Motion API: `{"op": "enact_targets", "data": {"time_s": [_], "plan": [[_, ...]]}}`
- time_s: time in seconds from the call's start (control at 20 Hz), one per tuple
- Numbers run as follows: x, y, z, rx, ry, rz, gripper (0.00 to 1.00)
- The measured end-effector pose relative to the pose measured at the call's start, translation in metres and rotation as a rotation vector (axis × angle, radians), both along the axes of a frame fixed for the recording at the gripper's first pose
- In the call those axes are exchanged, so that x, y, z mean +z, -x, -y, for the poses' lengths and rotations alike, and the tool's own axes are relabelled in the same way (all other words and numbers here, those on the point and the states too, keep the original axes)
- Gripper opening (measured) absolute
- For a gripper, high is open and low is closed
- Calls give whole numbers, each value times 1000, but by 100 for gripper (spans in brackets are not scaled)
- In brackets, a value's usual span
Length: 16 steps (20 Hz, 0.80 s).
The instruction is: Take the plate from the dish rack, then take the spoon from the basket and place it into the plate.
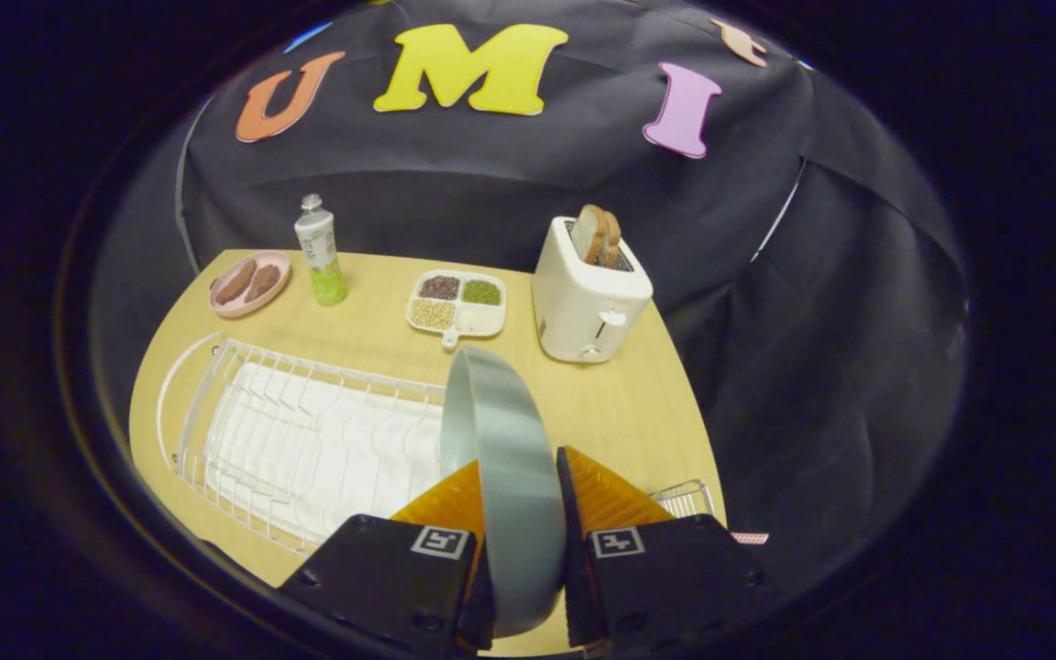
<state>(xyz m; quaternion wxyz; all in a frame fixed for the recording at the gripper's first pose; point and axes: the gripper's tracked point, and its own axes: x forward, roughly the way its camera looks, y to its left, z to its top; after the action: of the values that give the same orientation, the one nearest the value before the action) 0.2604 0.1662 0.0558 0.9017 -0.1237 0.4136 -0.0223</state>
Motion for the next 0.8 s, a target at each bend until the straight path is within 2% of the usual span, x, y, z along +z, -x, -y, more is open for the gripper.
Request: {"op": "enact_targets", "data": {"time_s": [0.2, 0.45, 0.6, 0.8], "plan": [[6, 50, -14, 63, -173, -5, 35], [-22, 118, -12, 92, -414, -69, 34], [-40, 153, -12, 107, -525, -59, 34], [-71, 197, -3, 47, -703, -41, 35]]}}
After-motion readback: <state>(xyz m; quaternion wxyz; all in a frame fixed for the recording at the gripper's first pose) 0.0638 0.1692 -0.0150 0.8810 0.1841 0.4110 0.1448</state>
